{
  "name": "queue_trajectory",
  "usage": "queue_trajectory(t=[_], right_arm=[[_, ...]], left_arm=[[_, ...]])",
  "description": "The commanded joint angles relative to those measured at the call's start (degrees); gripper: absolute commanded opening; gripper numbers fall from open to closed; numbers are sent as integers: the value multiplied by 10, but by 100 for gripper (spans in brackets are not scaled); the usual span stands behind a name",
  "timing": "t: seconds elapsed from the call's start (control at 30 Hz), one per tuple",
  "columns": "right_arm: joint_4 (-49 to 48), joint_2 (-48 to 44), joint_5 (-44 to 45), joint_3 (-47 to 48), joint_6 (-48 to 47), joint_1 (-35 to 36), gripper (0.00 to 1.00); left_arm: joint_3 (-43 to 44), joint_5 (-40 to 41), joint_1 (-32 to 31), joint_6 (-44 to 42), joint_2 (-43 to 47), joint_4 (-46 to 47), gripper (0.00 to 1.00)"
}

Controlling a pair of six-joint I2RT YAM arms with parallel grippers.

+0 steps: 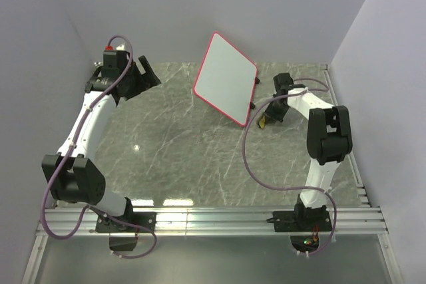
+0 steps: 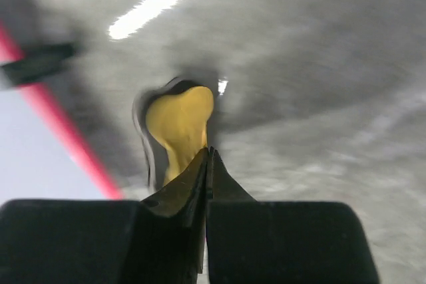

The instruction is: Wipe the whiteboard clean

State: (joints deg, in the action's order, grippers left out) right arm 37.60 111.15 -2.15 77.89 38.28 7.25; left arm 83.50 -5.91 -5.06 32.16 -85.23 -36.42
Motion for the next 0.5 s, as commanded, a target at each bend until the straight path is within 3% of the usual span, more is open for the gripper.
queue_trajectory(t=[0.0,0.13,0.17,0.2,0.23,0.27,0.3,0.47], right_arm=[[-73,11,-76,50,-2,2,0],[-75,9,-108,120,3,2,2],[-83,-13,-116,125,2,1,10],[-86,-23,-119,134,1,2,23],[-85,-34,-122,153,2,2,63],[-89,-45,-130,159,3,1,94],[-96,-73,-137,162,4,1,100],[-120,-124,-195,184,-15,-5,100]], left_arm=[[19,-1,1,-6,-9,5,93],[32,-9,1,-3,-26,6,92],[33,-11,1,-3,-28,9,93],[33,-13,1,-2,-29,12,93],[33,-14,0,-2,-32,13,93],[34,-14,0,-3,-34,13,93],[35,-15,1,-3,-37,14,93],[46,-16,1,-6,-47,14,95]])
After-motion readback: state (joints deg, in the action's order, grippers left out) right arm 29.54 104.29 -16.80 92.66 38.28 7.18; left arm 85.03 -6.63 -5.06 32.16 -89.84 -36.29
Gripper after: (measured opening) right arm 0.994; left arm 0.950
